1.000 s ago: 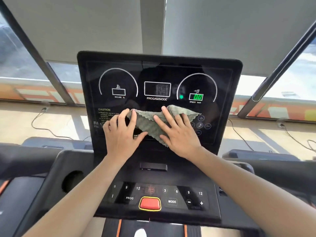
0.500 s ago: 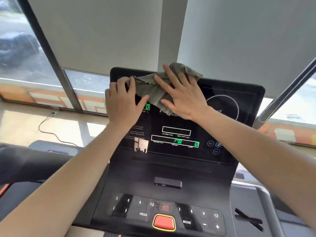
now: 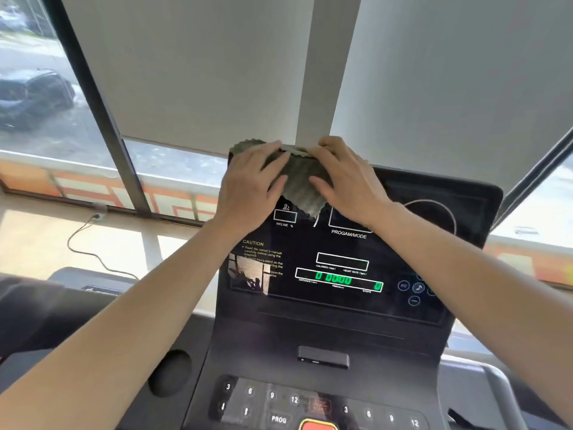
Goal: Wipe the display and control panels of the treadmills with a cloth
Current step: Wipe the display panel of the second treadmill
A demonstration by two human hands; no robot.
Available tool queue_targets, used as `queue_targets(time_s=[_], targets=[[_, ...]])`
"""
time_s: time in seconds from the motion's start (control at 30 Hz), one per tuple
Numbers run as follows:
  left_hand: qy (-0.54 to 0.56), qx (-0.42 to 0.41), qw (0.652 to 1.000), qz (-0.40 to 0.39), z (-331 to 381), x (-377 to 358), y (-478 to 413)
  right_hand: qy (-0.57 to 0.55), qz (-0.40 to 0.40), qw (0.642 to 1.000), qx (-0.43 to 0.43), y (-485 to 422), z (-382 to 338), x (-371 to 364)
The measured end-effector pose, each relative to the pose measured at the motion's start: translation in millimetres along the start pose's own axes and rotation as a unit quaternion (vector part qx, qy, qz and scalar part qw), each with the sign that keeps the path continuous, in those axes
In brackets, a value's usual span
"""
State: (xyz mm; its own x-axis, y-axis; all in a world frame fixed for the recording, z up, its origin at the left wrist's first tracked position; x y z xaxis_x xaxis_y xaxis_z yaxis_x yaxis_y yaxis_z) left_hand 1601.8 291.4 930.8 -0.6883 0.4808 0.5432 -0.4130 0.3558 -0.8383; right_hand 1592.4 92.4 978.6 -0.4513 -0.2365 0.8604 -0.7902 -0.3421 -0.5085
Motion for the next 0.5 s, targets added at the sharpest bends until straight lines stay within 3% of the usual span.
queue_targets(time_s=[0.17, 0.5], targets=[[-0.019, -0.044, 0.997, -0.058, -5, -12, -4, 0.055, 0.029, 0.997, -0.044, 8, -5, -9], [-0.017, 0.044, 0.997, -0.063, -64, 7, 33, 0.134, -0.002, 0.991, -0.006, -27, -69, -52]])
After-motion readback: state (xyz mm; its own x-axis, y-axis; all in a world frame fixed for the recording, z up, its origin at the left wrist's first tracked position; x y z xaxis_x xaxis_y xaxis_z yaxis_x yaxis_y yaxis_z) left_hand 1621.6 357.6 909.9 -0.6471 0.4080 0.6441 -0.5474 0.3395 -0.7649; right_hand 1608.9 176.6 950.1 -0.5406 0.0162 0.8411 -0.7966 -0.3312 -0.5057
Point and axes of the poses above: each hand's wrist, its own y-axis away from the middle knuckle, its own x-axis out of the back of the hand, z = x × y, the point moved 2 cm from there along -y, towards the middle knuckle, and after that the axes turned 7 degrees about -x, right-handed, at the moved point
